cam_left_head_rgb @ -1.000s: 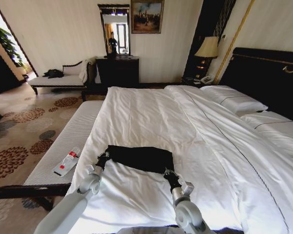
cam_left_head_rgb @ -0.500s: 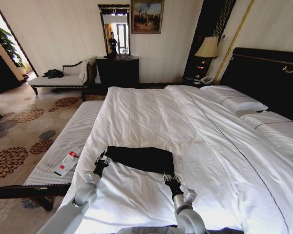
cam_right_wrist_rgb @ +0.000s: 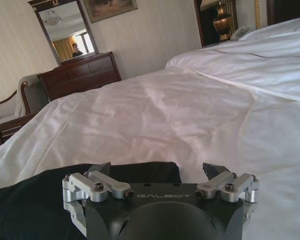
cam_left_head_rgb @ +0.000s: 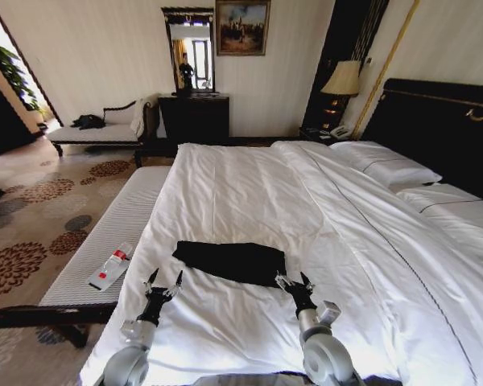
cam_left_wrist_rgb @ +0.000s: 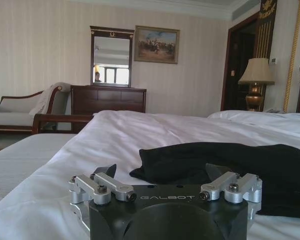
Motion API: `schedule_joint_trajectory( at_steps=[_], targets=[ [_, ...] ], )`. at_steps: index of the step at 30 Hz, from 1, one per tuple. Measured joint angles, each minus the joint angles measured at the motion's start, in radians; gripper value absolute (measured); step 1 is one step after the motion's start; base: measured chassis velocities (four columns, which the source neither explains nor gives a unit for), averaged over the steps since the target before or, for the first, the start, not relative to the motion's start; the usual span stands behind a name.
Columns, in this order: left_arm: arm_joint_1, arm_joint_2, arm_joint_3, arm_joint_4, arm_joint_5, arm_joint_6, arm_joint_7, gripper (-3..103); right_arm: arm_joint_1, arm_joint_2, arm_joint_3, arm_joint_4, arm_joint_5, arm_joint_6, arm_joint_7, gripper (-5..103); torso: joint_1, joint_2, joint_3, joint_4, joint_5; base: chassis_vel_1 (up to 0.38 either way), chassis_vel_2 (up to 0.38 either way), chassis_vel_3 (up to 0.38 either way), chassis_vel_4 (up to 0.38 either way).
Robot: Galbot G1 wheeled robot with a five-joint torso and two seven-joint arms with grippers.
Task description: Fold the clothes on the bed.
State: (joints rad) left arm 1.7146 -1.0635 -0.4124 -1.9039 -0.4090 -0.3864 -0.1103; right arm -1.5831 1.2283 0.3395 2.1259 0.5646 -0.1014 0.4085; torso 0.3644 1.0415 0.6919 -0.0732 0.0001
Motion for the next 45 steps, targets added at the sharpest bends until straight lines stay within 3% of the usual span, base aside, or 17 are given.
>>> schedule_joint_trajectory(
  at_steps=[9,25,34,40,45],
  targets=[
    [0.16,-0.017,-0.027,-0.123,0.076,-0.059,0.029,100,0.115,0.01,-0.038,-0.072,0.006,-0.02,0.012,100,0.0,0.0,0.0,0.0,0.0,0.0,0.0,0.0,0.0],
    [0.412,-0.058,-0.115,-0.294,0.166,-0.123,0.03,100,0.364,-0.08,-0.187,-0.24,-0.062,-0.024,-0.013,100,0.0,0.0,0.0,0.0001,0.0,0.0,0.0,0.0,0.0],
    [0.425,-0.063,-0.121,-0.299,0.17,-0.115,0.026,100,0.469,-0.079,-0.288,-0.304,-0.068,-0.012,-0.027,100,0.0,0.0,0.0,0.0,-0.0003,0.0,0.0,0.0,0.0],
    [0.422,-0.063,-0.12,-0.298,0.17,-0.113,0.025,100,0.526,-0.039,-0.388,-0.381,-0.105,0.01,-0.045,100,0.0,0.0,0.0,0.0,-0.0002,0.0,0.0,0.0,0.0],
    [0.42,-0.062,-0.119,-0.297,0.169,-0.113,0.024,100,0.545,-0.019,-0.454,-0.538,-0.137,0.059,-0.084,100,0.0,0.0,0.0,0.0,-0.0001,0.0,0.0,0.0,0.0]
  ],
)
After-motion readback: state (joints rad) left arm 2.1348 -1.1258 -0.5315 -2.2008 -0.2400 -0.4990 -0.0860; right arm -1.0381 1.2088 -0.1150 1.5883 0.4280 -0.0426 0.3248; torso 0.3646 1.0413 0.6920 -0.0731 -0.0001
